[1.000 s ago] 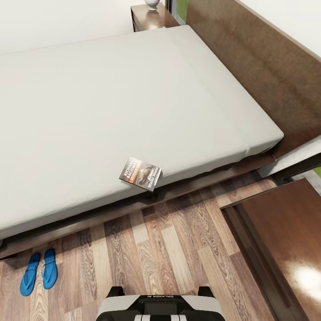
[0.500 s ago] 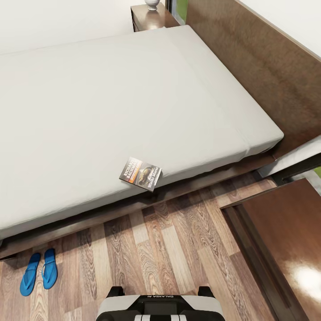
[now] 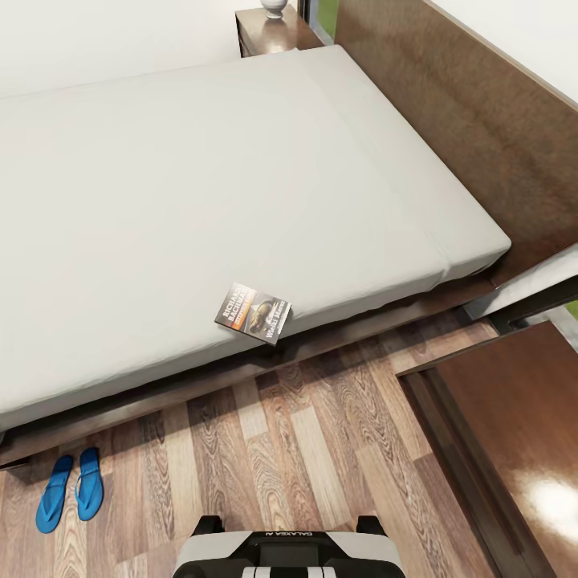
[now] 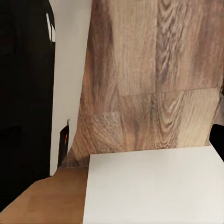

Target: In the bedroom, move the book from the bed onto either nightstand, and place the two sandals side by side next to the bed.

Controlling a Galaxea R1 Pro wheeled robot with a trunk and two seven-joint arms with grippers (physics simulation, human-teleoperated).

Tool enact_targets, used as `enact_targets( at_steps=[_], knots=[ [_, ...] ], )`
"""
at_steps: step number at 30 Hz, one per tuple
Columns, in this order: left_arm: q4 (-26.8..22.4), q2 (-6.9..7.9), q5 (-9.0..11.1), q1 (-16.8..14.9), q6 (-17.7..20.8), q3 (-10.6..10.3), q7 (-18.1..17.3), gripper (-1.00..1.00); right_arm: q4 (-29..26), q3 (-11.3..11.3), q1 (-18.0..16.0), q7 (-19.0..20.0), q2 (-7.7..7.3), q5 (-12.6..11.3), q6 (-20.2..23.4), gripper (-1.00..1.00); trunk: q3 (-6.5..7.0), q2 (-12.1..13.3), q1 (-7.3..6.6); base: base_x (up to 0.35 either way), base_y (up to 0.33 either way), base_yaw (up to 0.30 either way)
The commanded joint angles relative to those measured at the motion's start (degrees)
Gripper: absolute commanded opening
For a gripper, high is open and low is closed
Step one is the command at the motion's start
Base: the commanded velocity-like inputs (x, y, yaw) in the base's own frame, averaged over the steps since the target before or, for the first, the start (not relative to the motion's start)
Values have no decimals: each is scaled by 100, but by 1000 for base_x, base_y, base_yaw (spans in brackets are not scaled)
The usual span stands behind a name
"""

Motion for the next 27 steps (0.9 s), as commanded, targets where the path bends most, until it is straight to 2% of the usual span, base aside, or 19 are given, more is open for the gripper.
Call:
enact_targets(
  at_steps=[1, 11, 27],
  knots=[
    [4, -2, -31, 1, -14, -14, 28, 100, -10, -49, -36, 88, 8, 54, 15, 100, -2, -2, 0, 0, 0, 0],
    [2, -6, -31, 1, -16, -14, 22, 100, -17, -46, -269, 235, 31, 60, 27, 100, -2, -2, 0, 0, 0, 0],
    [-1, -9, -30, 1, -16, -15, -46, 100, -21, -54, -645, 262, 38, 48, 26, 100, -2, -2, 0, 0, 0, 0]
  ],
)
